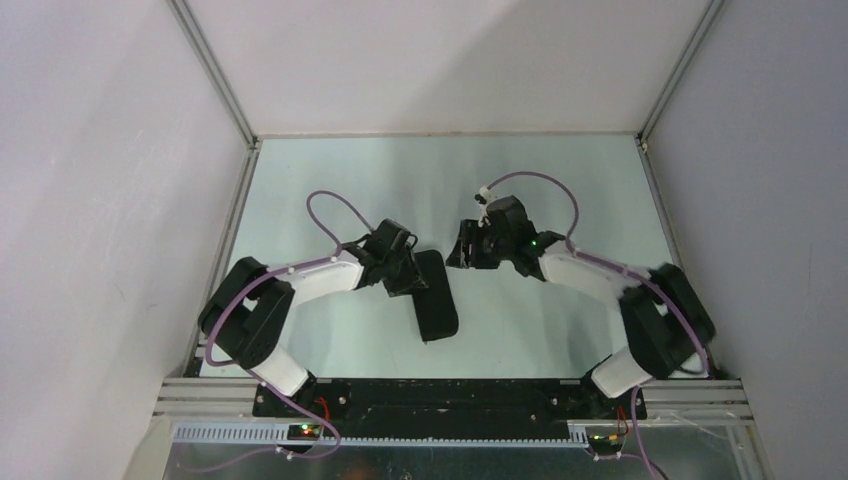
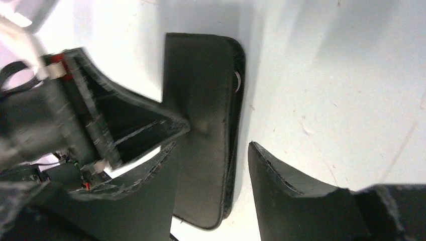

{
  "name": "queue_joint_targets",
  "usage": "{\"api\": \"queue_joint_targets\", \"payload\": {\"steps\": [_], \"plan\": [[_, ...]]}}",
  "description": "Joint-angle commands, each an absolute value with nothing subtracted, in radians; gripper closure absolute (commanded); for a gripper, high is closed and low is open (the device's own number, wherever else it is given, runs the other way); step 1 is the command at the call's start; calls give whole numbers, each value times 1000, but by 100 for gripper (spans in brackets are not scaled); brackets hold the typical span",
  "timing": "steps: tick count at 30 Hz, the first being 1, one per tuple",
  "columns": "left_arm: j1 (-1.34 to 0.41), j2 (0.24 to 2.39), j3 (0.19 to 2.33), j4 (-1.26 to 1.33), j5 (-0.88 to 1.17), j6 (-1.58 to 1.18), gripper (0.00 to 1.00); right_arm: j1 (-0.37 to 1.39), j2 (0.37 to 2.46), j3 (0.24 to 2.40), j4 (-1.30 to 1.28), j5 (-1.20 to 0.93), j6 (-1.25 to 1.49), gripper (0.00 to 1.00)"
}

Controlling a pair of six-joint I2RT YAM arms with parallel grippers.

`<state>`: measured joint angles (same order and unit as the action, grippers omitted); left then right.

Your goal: Sort the hair-cutting tools

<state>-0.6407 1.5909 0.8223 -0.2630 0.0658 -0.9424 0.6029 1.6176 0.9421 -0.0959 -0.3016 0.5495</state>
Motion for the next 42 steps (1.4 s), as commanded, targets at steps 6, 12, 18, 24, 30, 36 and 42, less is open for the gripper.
{"api": "queue_joint_targets", "payload": {"steps": [6,12,18,24,30,36,42], "plan": [[-690,1679,797,-316,-33,-1034,70,903,1259,688,-148,10,487,44],[-714,1681,799,-321,-48,-1082,70,1168,1137,505,-42,185,495,52],[-732,1686,805,-328,-52,-1107,69,1323,1180,448,80,332,484,54],[-744,1697,810,-337,-44,-1114,69,1362,1266,454,190,416,455,54],[-752,1700,794,-321,-34,-1135,69,1372,1337,469,252,470,441,54],[-756,1708,797,-328,-35,-1142,69,1377,1417,494,290,509,428,55],[-763,1700,787,-330,-41,-1166,70,1393,1459,507,339,537,418,55]]}}
